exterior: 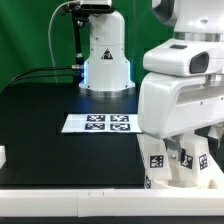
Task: Assemble stool
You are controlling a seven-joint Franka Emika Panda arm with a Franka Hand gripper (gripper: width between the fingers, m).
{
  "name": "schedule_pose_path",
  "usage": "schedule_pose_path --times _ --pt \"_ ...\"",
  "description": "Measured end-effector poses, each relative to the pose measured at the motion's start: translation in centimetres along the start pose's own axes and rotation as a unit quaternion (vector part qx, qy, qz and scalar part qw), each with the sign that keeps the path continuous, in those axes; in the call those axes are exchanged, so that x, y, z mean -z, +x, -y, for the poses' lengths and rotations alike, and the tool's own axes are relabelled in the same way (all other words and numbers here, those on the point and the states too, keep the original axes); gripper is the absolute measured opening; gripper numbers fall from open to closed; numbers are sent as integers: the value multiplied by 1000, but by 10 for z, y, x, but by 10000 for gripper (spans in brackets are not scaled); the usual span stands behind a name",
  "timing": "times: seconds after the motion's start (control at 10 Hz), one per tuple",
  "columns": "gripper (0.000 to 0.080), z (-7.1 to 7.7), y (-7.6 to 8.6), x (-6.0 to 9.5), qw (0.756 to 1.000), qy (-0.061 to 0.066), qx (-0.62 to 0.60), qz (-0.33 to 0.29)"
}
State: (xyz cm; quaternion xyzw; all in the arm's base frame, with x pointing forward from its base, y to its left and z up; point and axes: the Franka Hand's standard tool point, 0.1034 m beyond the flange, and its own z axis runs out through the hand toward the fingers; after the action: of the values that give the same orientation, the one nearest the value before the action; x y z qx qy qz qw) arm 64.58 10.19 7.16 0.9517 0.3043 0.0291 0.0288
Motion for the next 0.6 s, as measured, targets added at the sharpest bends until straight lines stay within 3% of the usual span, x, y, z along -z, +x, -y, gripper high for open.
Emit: schedule_pose_path --times 0.1,0.3,0.6 --pt "649 0 0 1 1000 0 -8 0" --pt "373 -1 0 0 999 0 -32 1" --pt "333 0 0 0 988 0 -158 1"
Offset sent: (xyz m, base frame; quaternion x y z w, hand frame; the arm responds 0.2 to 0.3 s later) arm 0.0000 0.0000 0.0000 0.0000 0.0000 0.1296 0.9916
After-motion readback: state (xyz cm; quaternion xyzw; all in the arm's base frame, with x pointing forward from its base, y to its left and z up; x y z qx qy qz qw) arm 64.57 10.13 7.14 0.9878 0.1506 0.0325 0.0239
